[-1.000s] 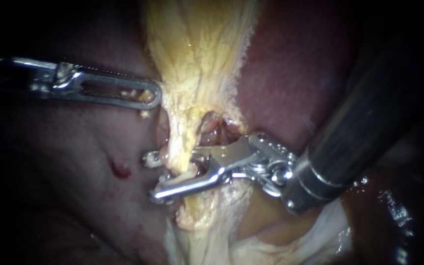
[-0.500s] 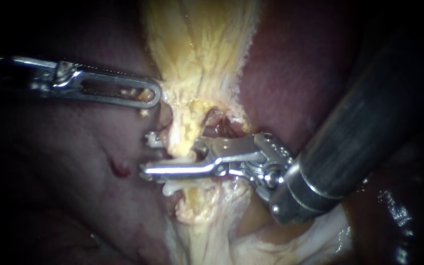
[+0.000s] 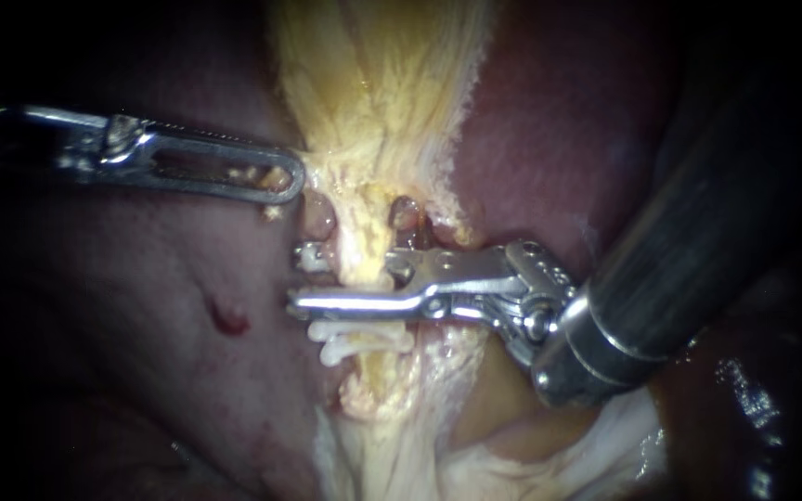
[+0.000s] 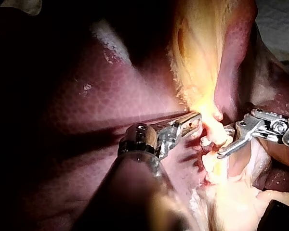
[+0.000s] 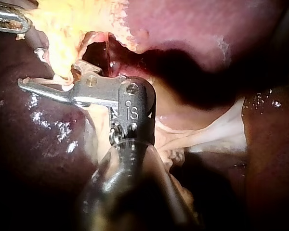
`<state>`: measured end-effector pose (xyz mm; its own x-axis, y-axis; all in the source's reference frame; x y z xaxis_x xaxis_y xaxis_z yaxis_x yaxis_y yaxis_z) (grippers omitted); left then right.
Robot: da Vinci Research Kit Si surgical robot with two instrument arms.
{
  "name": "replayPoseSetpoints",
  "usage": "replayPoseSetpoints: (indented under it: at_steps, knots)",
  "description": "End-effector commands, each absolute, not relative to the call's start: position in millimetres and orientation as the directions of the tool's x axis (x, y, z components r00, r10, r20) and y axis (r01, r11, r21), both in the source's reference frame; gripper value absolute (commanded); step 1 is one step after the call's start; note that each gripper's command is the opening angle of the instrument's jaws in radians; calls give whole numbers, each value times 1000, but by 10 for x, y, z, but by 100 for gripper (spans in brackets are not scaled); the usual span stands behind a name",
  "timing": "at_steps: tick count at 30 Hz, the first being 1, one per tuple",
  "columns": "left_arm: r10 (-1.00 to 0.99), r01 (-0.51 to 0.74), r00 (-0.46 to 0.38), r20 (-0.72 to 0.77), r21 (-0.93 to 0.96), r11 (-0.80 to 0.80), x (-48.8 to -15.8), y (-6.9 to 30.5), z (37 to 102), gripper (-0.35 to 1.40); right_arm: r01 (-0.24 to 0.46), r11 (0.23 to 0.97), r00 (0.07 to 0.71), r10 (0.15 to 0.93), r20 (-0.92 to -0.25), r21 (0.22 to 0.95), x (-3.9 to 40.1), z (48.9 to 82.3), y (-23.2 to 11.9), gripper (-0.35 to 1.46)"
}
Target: Clipping third clip left tube
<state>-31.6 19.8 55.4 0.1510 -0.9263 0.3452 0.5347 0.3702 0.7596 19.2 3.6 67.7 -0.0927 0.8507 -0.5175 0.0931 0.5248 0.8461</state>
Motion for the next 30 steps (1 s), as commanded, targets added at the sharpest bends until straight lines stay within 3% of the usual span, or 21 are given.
replayPoseSetpoints:
  at_steps: [1,8,11,18,30]
  knots:
    - [-926,535,151,345,760,370,-316,198,554,-35,91,525,-93,851,-517,846,192,677,35,13]
    - [-926,535,151,346,760,371,-316,198,555,-35,140,530,-71,848,-525,837,188,679,32,-35]
    - [-926,535,151,346,760,371,-316,198,554,-35,178,532,-55,845,-532,828,188,680,31,-35]
    - [-926,535,151,346,759,371,-316,198,555,-35,387,525,24,816,-577,758,186,685,31,-35]
    - [-926,534,151,345,760,371,-315,198,555,-35,395,525,27,814,-580,754,187,688,31,-35]
